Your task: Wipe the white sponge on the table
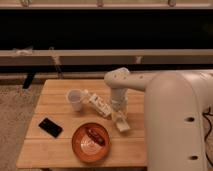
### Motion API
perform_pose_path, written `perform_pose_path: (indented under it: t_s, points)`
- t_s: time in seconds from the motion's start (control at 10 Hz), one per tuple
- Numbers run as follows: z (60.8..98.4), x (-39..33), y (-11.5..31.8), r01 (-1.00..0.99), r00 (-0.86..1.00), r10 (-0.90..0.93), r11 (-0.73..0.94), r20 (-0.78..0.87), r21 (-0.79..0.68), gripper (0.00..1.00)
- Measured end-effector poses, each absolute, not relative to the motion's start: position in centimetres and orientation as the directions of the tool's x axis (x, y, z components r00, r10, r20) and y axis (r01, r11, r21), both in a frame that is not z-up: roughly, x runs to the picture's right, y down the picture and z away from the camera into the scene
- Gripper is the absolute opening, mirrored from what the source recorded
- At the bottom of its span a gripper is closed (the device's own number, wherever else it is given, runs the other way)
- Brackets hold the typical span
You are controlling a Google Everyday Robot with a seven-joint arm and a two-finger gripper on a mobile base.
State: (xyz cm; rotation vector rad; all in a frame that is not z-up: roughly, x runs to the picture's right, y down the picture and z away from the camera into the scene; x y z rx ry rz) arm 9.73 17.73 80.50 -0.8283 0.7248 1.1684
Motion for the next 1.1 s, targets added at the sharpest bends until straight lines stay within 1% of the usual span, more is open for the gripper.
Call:
perform_pose_path:
  t_s: [0.1, 0.2, 0.3, 0.5, 0.8, 1.1]
  points:
    - [79.9, 10.6, 18.0, -0.971, 0.232, 0.486, 0.17, -0.843, -0.169, 0.63]
    - [79.3, 11.4, 18.3, -0.972, 0.23, 0.487, 0.165, -0.842, -0.169, 0.73]
    - [79.0, 11.5, 18.5, -0.971, 0.236, 0.491, 0.16, -0.839, -0.18, 0.79]
    - [79.0, 10.4, 18.6, -0.967, 0.255, 0.5, 0.146, -0.828, -0.209, 0.8]
    - [79.5, 7.0, 17.7, -0.956, 0.291, 0.53, 0.123, -0.797, -0.267, 0.8]
    - [79.4, 6.8, 17.5, -0.954, 0.296, 0.544, 0.118, -0.785, -0.277, 0.8]
